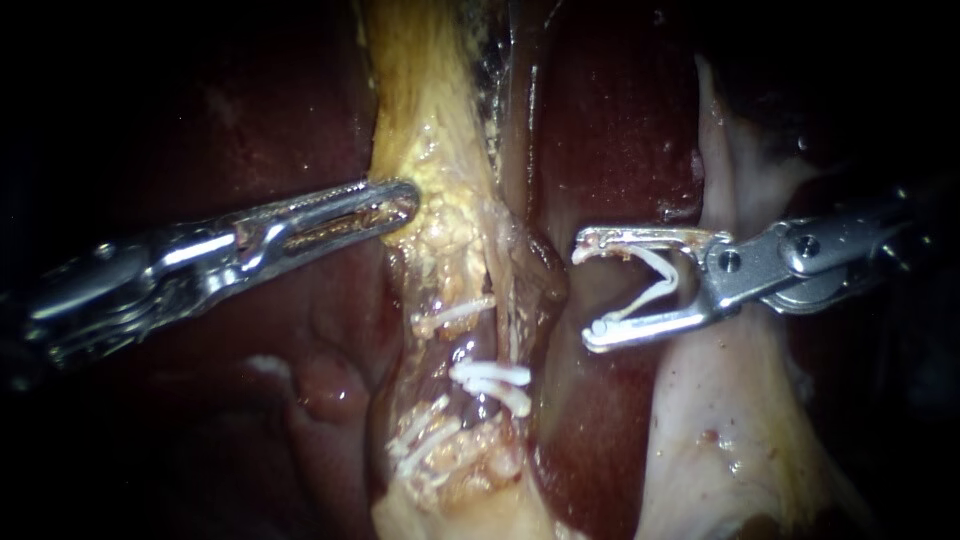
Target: Clipping third clip right tube
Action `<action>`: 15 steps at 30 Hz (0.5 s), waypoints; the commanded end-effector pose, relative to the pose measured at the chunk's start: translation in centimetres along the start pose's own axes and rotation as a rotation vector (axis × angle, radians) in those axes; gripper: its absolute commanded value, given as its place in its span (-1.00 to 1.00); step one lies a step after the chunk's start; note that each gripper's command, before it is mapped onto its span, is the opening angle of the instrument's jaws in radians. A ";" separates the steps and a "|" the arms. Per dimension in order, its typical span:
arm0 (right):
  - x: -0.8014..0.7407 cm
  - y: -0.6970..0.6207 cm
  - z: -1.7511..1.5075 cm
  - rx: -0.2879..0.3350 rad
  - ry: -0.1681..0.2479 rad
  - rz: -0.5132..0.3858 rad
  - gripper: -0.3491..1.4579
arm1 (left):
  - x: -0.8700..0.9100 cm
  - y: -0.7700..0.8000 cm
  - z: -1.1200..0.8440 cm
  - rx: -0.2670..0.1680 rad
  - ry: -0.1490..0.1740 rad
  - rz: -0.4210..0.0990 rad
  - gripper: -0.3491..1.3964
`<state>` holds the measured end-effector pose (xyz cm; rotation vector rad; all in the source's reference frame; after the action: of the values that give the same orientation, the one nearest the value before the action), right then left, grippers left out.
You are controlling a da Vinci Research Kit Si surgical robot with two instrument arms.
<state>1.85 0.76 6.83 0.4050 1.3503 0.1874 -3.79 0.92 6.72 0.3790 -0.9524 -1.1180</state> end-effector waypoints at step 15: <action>-0.62 -0.11 0.50 0.042 0.004 0.210 0.05 | -0.29 0.04 -0.71 -0.007 -0.020 -0.014 -1.00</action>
<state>2.23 0.32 7.47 0.5974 1.3134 0.3521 -3.19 1.06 6.17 0.3702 -0.9634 -1.1396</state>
